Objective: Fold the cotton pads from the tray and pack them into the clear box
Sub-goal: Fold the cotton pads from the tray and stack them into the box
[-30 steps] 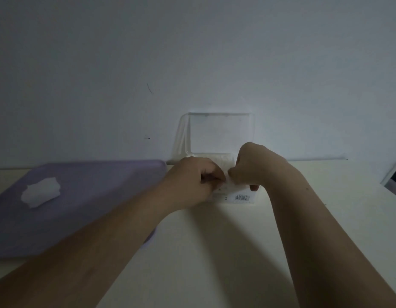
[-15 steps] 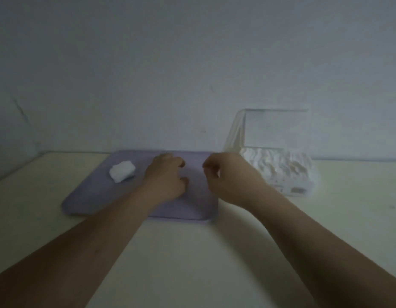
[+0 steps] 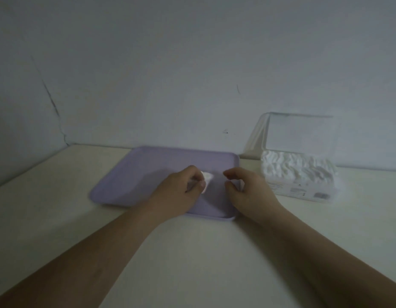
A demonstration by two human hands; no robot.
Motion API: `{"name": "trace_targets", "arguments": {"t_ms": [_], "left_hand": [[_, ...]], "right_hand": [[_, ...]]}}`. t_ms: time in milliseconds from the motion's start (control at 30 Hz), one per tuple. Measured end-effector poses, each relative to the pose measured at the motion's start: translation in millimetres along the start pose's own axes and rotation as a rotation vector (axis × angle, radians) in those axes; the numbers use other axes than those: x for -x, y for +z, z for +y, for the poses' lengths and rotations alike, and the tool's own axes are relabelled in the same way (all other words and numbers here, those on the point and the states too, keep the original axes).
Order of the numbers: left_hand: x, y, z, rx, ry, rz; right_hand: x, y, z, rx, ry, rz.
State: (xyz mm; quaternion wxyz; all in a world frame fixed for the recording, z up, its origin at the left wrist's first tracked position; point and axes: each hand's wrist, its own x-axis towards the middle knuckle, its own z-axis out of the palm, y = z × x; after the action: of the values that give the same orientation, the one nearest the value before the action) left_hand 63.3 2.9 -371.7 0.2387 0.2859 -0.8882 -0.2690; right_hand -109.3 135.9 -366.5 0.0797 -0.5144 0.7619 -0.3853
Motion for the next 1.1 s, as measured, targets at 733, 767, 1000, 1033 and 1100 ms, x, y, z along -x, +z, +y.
{"name": "trace_targets", "arguments": {"t_ms": [733,767,1000,1033,1100], "left_hand": [[-4,15,-2,0.349,0.055,0.022],[-5,14,-3,0.360,0.075,0.018],[-11,16,-11,0.391,-0.092,0.037],[-12,17,-12,0.374,-0.131,0.055],[-13,18,-10,0.315,-0.180,0.044]], "right_hand": [[-6,13,20,-0.266,-0.037,-0.136],[-7,13,20,-0.272,-0.045,-0.142],[-12,15,28,-0.581,-0.065,-0.009],[-12,16,29,-0.639,-0.045,0.022],[-12,17,29,-0.665,-0.002,0.114]]}}
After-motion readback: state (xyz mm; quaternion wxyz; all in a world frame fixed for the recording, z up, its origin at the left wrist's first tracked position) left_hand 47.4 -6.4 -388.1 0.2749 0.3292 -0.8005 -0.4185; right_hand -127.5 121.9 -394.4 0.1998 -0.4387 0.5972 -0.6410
